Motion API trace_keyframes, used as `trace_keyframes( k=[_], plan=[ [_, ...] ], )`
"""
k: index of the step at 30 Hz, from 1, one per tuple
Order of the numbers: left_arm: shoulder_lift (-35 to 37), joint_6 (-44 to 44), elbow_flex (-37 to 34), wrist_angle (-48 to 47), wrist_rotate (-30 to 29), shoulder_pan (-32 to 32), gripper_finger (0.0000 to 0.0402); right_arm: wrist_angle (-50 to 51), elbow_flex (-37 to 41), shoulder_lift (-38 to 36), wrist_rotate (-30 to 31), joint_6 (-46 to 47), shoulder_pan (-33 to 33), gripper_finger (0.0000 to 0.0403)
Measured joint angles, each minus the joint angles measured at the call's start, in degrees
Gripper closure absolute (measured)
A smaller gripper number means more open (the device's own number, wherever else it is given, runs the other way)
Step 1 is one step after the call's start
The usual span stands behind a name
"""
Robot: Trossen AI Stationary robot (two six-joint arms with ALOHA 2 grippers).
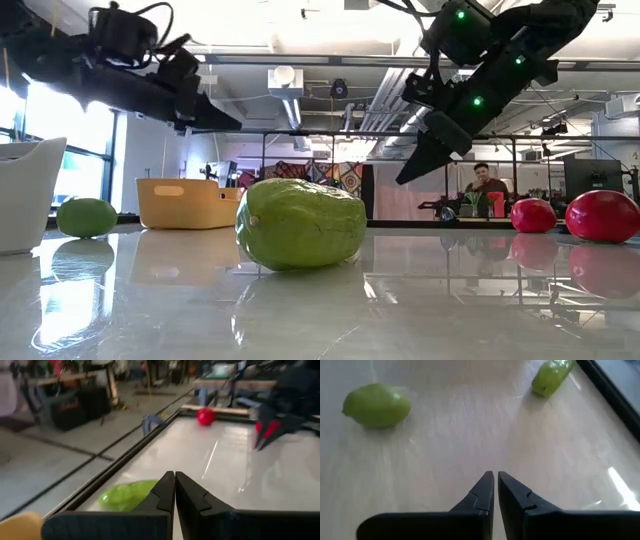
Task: Sort produce into baskets
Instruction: Put the top tomato into the gray bin
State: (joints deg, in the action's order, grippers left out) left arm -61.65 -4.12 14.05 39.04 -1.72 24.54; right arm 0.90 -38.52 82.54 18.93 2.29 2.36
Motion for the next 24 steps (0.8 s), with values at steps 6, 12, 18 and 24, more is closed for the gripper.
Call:
trace_keyframes(
  k=[6, 12, 18, 24],
  plan=[
    [-0.02, -1.34, -4.18, 9.31, -0.02, -4.07, 0.0401, -5.01, 0.00, 0.00, 0.06, -2.58, 1.14, 0.0389],
    [-0.06, -1.59, -5.06, 10.20, -0.17, -7.17, 0.0401, -6.49, 0.00, 0.00, 0.07, -4.79, 2.84, 0.0389],
    [-0.99, -1.57, -5.06, 11.12, -0.19, -9.52, 0.0401, -6.53, 0.00, 0.00, 0.05, -2.40, 3.48, 0.0389],
    [-4.32, -1.66, -5.06, 13.60, -0.23, -10.87, 0.0401, -6.33, 0.00, 0.00, 0.02, -2.32, 3.46, 0.0389]
  ],
)
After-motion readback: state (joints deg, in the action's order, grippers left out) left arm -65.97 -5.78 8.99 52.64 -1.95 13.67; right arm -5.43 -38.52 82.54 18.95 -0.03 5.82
